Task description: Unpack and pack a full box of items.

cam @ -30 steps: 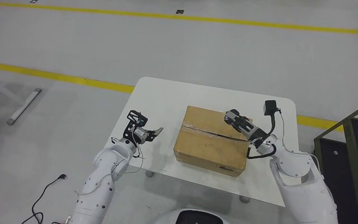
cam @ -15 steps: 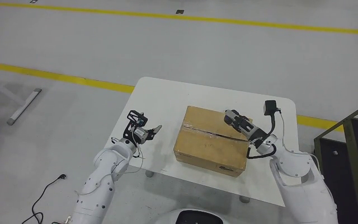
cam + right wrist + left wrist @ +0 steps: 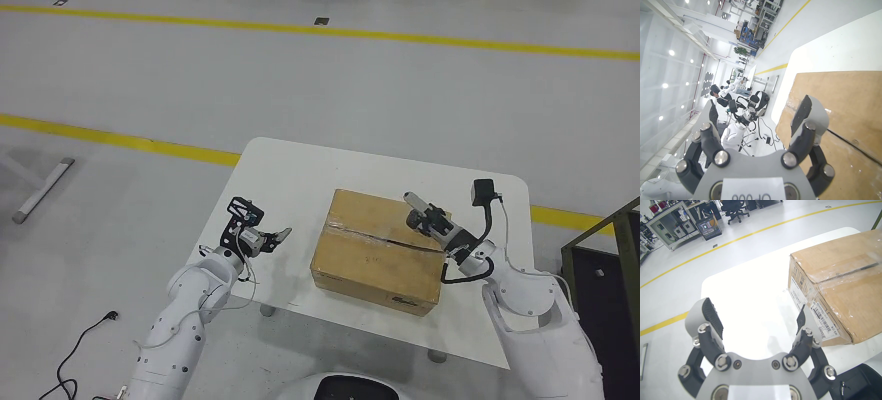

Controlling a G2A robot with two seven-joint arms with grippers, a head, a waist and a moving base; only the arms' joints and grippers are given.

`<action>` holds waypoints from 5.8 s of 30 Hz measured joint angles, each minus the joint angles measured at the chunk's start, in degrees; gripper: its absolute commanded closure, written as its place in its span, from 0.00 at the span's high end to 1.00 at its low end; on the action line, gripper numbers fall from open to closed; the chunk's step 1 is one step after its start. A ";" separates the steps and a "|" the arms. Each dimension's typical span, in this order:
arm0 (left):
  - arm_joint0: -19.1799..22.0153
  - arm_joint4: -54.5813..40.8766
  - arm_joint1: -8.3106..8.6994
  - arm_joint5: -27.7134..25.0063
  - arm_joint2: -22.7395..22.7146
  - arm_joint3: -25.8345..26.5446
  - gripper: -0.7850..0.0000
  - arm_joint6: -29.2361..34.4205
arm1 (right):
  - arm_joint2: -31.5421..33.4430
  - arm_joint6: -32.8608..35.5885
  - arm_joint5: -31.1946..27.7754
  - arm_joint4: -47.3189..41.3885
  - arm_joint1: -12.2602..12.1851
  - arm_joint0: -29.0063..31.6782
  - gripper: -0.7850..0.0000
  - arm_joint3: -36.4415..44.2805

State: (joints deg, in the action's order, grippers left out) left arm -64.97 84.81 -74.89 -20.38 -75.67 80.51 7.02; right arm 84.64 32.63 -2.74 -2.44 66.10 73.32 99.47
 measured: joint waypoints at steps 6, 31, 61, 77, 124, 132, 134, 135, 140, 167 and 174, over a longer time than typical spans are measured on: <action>0.00 0.00 0.00 0.00 0.00 0.00 1.00 0.00 | -0.51 1.31 3.41 3.12 -0.26 1.16 0.24 -0.19; 0.00 0.00 0.00 0.00 0.00 0.00 1.00 0.00 | -1.98 6.03 11.66 8.98 -1.08 -3.39 0.00 -0.84; 0.00 0.00 0.00 0.00 0.00 0.00 1.00 0.00 | -2.43 33.43 -13.28 14.13 -3.83 -19.24 0.80 -14.62; 0.00 0.00 0.00 0.00 0.00 0.00 1.00 0.00 | -14.88 25.26 -32.63 37.55 -3.67 -24.93 0.68 -20.10; 0.00 0.00 0.00 0.00 0.00 0.00 1.00 0.00 | -22.88 5.91 -19.38 38.81 -0.56 -34.75 0.00 -22.55; 0.00 0.00 0.00 0.00 0.00 0.00 1.00 0.00 | -24.28 2.97 -17.49 32.55 0.59 -36.31 0.00 -23.94; 0.00 0.00 0.00 0.00 0.00 0.00 1.00 0.00 | -24.28 3.00 -17.51 32.66 0.58 -36.30 0.00 -23.92; 0.00 0.00 0.00 0.00 0.00 0.00 1.00 0.00 | -24.28 3.01 -17.52 32.68 0.58 -36.30 0.00 -23.91; -0.03 -0.03 0.00 0.02 0.01 0.01 1.00 -0.01 | -24.72 2.73 -18.05 33.41 0.61 -36.06 0.00 -23.22; 4.02 -5.78 -1.57 0.65 7.24 -3.70 1.00 -1.22 | -40.70 -11.88 -35.52 44.09 7.76 -51.33 0.00 -39.80; 4.97 -9.08 -2.21 0.69 9.00 -5.35 1.00 -2.75 | -40.41 -11.52 -35.87 43.21 8.14 -50.76 0.00 -40.34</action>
State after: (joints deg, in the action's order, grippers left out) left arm -60.00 75.73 -77.10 -19.70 -66.67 75.17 4.27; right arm 44.23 21.11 -38.61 40.77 74.24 22.56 59.13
